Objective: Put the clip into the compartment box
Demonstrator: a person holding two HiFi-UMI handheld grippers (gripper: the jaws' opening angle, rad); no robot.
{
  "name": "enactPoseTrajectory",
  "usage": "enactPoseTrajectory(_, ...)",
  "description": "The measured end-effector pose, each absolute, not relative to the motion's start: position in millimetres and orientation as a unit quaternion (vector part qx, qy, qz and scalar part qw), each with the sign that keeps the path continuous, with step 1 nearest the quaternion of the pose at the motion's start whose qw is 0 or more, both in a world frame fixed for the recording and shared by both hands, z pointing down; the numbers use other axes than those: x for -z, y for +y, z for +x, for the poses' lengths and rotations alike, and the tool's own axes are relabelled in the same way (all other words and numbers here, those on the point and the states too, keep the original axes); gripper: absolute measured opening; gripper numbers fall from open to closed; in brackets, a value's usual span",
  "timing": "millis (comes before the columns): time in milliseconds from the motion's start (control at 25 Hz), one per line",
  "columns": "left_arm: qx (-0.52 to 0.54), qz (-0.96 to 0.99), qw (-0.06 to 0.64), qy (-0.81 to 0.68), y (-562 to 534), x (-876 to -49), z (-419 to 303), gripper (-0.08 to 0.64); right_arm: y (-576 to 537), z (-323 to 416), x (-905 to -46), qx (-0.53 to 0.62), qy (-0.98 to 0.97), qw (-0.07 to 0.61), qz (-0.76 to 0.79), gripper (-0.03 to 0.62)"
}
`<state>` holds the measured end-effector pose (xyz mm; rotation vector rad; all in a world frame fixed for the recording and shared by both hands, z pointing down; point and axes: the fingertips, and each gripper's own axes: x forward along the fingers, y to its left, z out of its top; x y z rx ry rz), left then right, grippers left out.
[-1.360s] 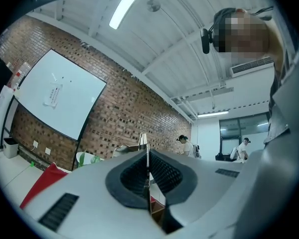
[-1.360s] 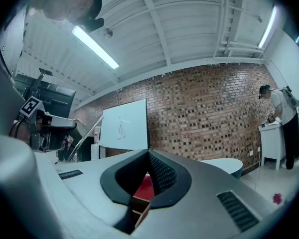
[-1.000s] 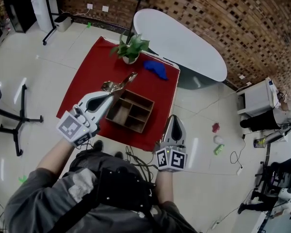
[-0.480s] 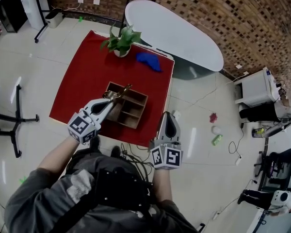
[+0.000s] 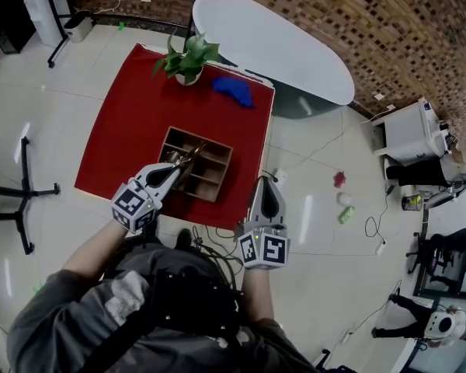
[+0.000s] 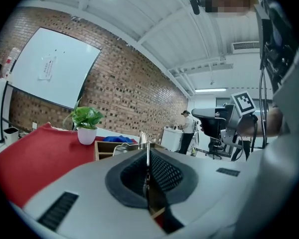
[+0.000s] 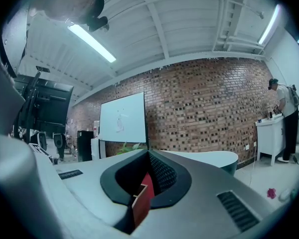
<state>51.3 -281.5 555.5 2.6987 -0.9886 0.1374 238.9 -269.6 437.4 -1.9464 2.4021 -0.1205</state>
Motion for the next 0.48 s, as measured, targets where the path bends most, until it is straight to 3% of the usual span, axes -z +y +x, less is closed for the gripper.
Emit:
enactPoseTrajectory(80, -0.053, 0.931, 0.129, -0.337, -278, -557, 53, 0.04, -268, 239, -438, 0.039, 0.775, 0.025, -0.63, 0.026)
enactPoseTrajectory(240, -0.064, 0.938, 0.118, -0.32, -270, -558, 56, 0.187, -267, 236, -437, 0.038, 0.775, 0.028, -0.63, 0.026)
enactPoseTrajectory(480, -0.138, 0.935, 0.038, -0.326, -262, -564, 51, 0.223, -267, 232, -436, 0.036, 0.774, 0.029, -0.631, 0.026)
